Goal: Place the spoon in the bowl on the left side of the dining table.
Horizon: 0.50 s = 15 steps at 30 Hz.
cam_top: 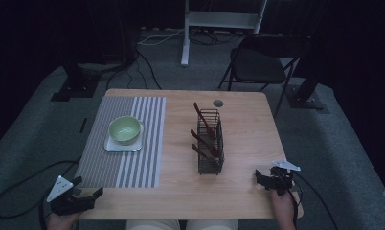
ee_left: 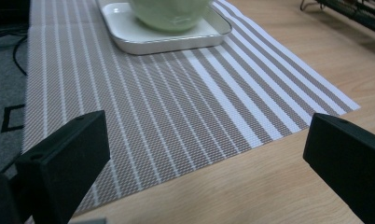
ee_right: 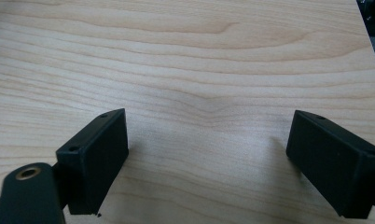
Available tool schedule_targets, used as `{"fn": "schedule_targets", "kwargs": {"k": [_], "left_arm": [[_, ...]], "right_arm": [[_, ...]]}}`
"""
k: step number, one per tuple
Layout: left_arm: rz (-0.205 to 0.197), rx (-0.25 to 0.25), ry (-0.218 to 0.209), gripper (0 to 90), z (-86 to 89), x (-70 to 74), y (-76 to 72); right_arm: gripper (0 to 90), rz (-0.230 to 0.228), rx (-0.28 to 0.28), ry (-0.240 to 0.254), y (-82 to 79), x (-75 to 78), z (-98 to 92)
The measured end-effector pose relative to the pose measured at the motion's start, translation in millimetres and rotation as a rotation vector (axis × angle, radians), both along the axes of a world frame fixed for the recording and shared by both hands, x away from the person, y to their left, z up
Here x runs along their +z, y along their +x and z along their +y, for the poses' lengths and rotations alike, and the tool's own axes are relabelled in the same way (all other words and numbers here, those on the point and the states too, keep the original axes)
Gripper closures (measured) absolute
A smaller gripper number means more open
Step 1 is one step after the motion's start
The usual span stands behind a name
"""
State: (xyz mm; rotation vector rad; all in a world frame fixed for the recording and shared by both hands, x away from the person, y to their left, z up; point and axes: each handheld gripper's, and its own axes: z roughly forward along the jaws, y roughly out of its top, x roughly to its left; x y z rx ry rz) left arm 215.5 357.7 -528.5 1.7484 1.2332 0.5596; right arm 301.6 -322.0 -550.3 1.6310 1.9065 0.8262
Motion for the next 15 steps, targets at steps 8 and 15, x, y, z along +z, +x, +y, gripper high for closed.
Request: {"fn": "schedule_targets", "kwargs": {"k": [8,15], "left_arm": [[0.020,0.043,-0.023,0.4,8.4,-5.5,0.4],[0.023,0.059,-0.056,0.4,15.0,-10.6,-0.8]], "right_arm": [[12.0,-0.001,0.003,-0.001,-0.2,-0.2,-0.2],[12.0,-0.001,0.003,0.000,-0.2,-0.2,-0.1]]}}
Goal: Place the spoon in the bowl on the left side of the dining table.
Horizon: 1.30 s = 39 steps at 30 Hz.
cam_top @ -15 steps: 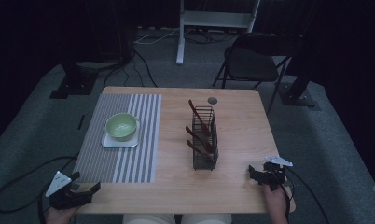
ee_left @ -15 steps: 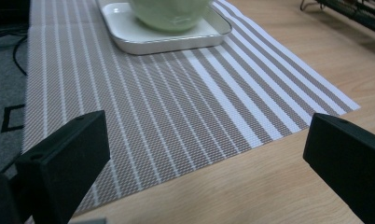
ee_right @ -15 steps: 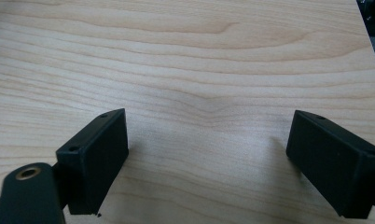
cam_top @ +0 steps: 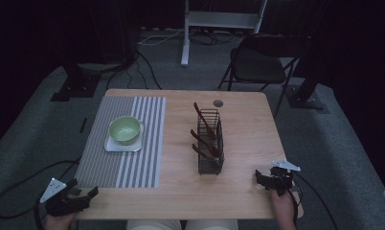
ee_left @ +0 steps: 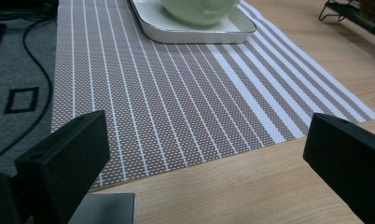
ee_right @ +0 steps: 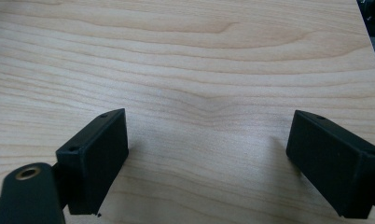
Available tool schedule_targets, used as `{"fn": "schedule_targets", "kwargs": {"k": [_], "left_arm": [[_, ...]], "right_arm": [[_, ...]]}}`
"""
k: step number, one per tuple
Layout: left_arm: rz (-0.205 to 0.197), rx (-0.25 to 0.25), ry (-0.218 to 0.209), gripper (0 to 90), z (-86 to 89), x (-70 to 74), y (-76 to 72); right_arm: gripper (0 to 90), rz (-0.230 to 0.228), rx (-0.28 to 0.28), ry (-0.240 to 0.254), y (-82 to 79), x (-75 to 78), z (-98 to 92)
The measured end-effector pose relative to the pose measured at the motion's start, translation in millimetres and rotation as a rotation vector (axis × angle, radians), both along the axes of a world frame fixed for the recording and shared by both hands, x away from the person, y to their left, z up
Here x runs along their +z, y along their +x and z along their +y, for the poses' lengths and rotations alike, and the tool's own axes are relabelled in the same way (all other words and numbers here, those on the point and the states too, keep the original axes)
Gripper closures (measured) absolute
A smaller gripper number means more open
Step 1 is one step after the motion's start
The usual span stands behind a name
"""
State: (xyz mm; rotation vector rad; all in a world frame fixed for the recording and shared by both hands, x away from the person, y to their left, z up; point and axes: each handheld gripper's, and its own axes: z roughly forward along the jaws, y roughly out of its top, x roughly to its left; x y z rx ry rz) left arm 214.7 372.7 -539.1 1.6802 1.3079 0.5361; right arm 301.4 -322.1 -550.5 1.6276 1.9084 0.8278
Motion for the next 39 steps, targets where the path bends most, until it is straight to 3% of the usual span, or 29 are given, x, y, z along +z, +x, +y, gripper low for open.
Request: {"fn": "schedule_targets", "kwargs": {"k": [7,14,19,24,28,39], "left_arm": [[0.017,-0.046,0.013,0.4,-8.3,-0.9,5.0],[0.031,-0.056,0.004,0.5,-9.3,2.3,11.1],[0.028,-0.086,-0.016,0.6,-13.7,7.8,13.9],[0.011,-0.099,-0.008,1.3,-21.4,13.8,14.4],[0.016,-0.137,-0.031,1.4,-27.3,18.5,16.7],[0.004,-0.145,-0.026,1.4,-35.2,30.5,24.4]], "right_arm": [[12.0,0.000,-0.001,0.000,0.2,0.0,0.1],[11.9,0.000,-0.001,0.000,0.2,0.0,0.1],[12.0,0.000,0.000,-0.001,0.2,0.0,0.0],[12.0,0.000,0.000,-0.001,0.2,0.0,0.0],[12.0,0.000,-0.001,0.000,0.2,0.0,0.1],[12.0,0.000,-0.001,0.000,0.2,0.0,0.1]]}}
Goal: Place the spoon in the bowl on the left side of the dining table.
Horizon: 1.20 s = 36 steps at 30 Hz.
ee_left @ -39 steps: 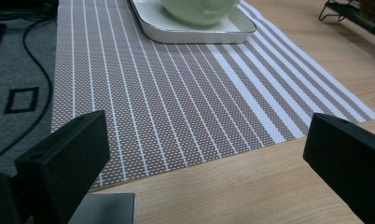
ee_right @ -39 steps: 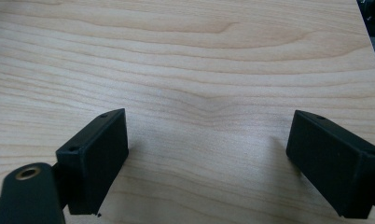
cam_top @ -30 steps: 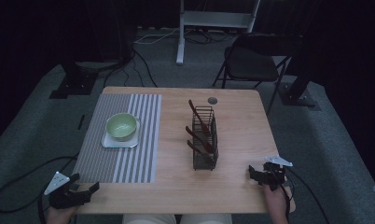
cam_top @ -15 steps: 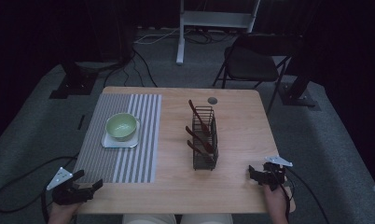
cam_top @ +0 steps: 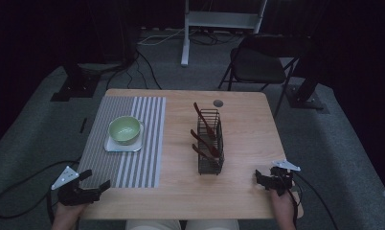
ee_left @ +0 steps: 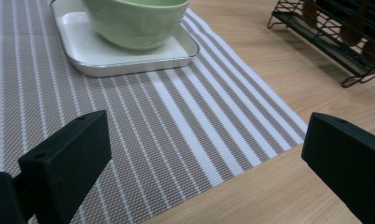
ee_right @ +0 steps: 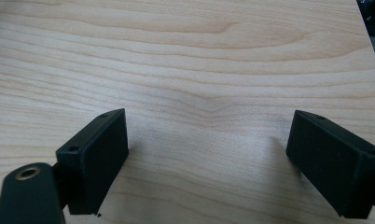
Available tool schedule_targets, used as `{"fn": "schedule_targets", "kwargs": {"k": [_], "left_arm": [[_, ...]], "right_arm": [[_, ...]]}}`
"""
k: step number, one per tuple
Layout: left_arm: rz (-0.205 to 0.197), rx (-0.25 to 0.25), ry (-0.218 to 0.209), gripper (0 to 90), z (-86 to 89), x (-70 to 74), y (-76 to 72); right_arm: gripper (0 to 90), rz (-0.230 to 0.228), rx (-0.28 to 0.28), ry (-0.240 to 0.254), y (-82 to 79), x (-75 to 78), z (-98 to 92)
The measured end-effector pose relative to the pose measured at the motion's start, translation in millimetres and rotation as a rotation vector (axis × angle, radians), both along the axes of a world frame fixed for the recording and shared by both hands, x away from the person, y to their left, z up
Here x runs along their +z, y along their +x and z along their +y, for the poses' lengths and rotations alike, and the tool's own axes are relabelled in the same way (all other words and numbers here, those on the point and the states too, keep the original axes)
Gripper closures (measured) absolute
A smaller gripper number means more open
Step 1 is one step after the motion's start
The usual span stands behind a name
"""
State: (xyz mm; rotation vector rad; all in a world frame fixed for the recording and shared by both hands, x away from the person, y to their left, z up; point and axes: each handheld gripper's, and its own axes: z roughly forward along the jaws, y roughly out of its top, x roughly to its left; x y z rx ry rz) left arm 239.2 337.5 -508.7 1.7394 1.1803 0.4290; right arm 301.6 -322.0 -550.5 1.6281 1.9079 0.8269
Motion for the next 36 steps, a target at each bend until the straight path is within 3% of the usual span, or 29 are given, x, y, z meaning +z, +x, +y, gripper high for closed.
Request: {"fn": "schedule_targets", "kwargs": {"k": [5,20,36], "left_arm": [[0.001,-0.025,-0.001,1.4,-5.8,4.8,4.0],[-0.049,-0.073,0.021,1.4,-26.8,32.3,22.2],[-0.051,-0.137,0.042,1.4,-53.6,43.9,44.0]], "right_arm": [[12.0,0.000,0.000,0.000,0.0,0.0,0.0],[12.0,0.000,-0.002,0.000,0.1,0.0,0.1],[12.0,0.000,-0.002,0.001,0.1,0.0,0.1]]}}
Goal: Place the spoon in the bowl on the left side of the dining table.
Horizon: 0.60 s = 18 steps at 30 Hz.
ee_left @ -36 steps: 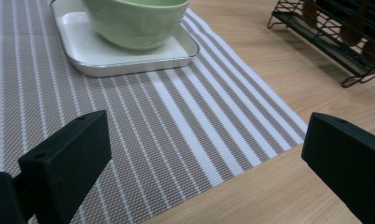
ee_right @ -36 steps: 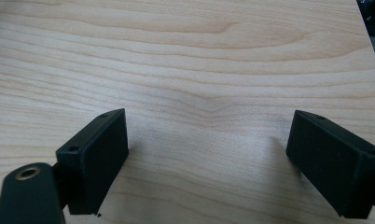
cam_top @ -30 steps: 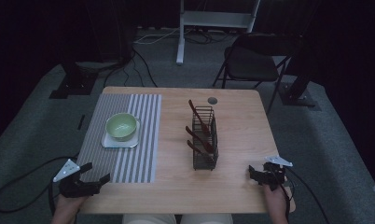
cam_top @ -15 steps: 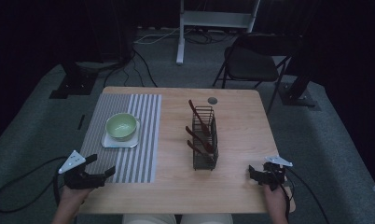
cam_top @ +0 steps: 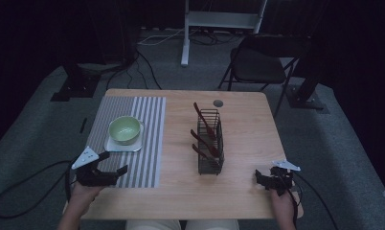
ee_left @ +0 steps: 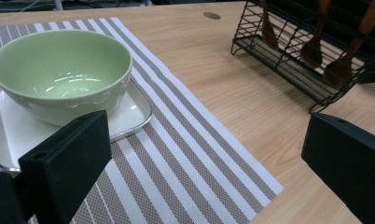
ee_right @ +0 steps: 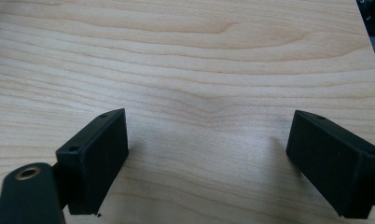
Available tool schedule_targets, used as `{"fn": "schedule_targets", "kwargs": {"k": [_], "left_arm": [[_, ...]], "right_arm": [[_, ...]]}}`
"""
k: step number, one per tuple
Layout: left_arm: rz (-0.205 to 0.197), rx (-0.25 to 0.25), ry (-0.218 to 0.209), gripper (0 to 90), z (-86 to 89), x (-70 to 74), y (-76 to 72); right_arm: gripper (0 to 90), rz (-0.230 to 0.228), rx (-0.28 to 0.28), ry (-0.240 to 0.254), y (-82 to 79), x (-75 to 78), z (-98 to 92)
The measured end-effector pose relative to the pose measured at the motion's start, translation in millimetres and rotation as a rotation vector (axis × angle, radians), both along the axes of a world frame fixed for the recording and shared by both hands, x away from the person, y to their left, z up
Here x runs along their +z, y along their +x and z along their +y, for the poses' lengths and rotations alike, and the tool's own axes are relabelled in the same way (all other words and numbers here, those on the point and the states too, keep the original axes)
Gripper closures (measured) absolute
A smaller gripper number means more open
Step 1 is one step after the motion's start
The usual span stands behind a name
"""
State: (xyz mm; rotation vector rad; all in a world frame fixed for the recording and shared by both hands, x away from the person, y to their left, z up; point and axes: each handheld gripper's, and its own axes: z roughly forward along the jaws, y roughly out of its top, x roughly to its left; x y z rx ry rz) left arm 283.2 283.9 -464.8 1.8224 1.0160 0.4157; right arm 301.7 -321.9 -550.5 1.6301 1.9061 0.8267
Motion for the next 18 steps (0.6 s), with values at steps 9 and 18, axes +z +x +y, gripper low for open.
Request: {"fn": "schedule_targets", "kwargs": {"k": [9,18], "left_arm": [[-0.010,-0.017,0.011,1.4,-13.3,7.9,11.3],[-0.015,-0.048,0.011,1.4,-30.6,16.8,27.9]], "right_arm": [[12.0,-0.001,0.001,-0.001,0.0,-0.1,-0.1],[11.9,-0.001,0.001,-0.001,0.0,-0.1,-0.1]]}}
